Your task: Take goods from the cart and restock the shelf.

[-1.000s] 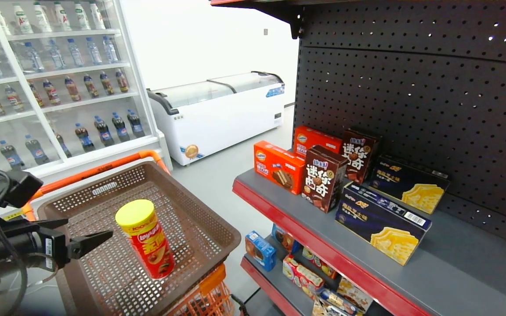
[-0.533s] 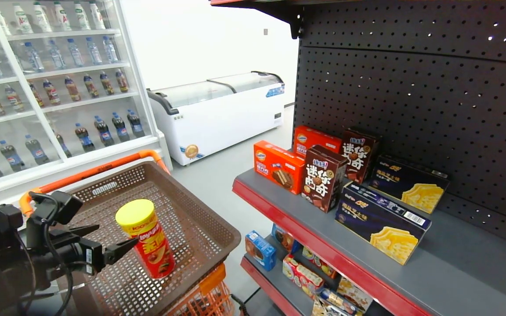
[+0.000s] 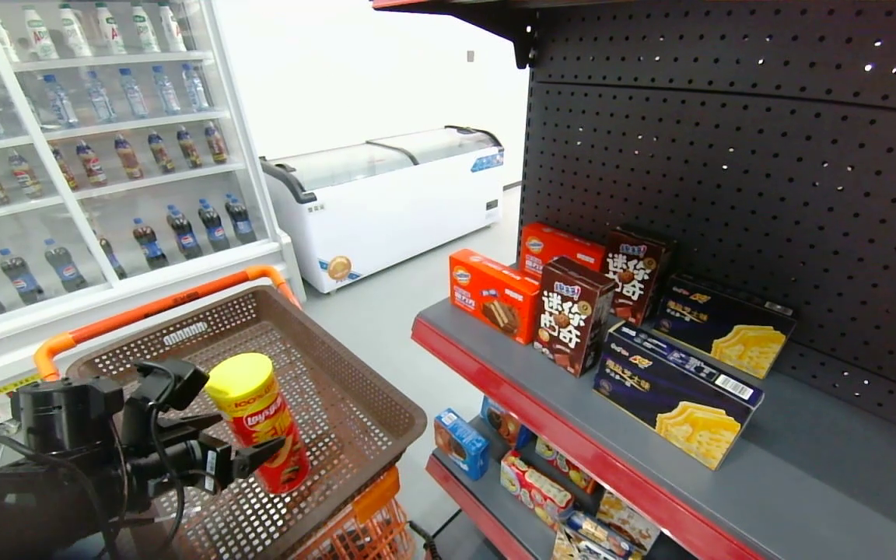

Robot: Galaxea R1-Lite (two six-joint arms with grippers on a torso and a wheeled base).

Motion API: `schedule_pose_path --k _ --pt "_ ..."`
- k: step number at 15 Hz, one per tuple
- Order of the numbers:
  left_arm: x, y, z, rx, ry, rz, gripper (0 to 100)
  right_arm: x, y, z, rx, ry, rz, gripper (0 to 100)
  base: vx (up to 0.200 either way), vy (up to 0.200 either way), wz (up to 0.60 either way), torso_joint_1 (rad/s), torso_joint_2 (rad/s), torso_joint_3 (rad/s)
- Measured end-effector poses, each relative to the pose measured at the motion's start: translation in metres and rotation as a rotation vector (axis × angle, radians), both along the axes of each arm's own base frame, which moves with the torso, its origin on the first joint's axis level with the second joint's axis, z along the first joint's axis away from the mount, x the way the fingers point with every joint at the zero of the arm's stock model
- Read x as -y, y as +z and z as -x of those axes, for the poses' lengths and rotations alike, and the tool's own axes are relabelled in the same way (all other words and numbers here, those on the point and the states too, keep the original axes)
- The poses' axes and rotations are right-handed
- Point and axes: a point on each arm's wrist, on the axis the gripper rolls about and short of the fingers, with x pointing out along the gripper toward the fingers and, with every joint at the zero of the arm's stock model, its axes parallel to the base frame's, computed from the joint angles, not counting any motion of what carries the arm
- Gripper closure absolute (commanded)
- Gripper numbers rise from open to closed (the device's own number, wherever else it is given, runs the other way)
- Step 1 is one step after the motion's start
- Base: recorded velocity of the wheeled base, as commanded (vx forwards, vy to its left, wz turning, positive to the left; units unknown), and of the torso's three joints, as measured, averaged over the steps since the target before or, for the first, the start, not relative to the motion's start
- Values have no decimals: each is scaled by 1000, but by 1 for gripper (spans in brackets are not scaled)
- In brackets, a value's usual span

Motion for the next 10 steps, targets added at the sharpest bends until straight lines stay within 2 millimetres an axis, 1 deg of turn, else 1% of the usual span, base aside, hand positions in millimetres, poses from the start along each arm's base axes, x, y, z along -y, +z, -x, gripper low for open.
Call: schedule_pose_path --k 2,3,7,10 --pt "2 -8 -5 -19 -7 0 0 0 0 0 0 0 0 0 0 0 0 0 0 0" --pt "3 -11 -8 -26 -9 -2 100 0 0 0 0 0 0 0 0 0 0 0 0 0" --pt "7 -11 -26 3 6 -26 100 0 0 0 0 0 0 0 0 0 0 0 0 0" --pt "8 -11 -25 -6 17 -38 100 0 0 0 0 0 0 0 0 0 0 0 0 0"
